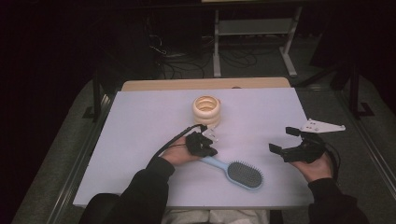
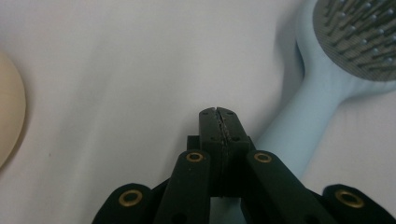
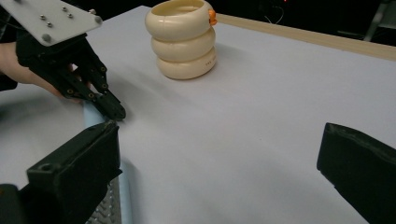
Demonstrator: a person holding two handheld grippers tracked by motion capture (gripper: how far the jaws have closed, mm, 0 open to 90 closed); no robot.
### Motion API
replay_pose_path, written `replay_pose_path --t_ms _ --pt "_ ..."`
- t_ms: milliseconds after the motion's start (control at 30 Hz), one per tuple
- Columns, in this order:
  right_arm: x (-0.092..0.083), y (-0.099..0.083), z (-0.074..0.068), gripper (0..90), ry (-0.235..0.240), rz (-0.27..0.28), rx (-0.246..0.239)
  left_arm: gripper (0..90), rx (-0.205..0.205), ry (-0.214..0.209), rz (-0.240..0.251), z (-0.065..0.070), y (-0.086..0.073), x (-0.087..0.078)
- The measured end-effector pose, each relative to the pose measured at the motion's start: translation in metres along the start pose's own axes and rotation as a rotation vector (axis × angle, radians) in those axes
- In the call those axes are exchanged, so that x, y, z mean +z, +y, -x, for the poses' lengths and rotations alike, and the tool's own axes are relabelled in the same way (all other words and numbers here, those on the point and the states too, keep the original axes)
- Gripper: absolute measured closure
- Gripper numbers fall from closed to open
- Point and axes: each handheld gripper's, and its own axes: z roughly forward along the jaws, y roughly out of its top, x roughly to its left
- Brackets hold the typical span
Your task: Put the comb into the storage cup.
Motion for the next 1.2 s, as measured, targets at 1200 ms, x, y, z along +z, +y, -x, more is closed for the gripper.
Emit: replay_pose_path --t_ms 1200 --pt "0.001 0.0 -0.001 0.0 -0.012 -0.014 -0.001 90.0 0.029 0.006 -0.019 0.022 -0.023 -0.016"
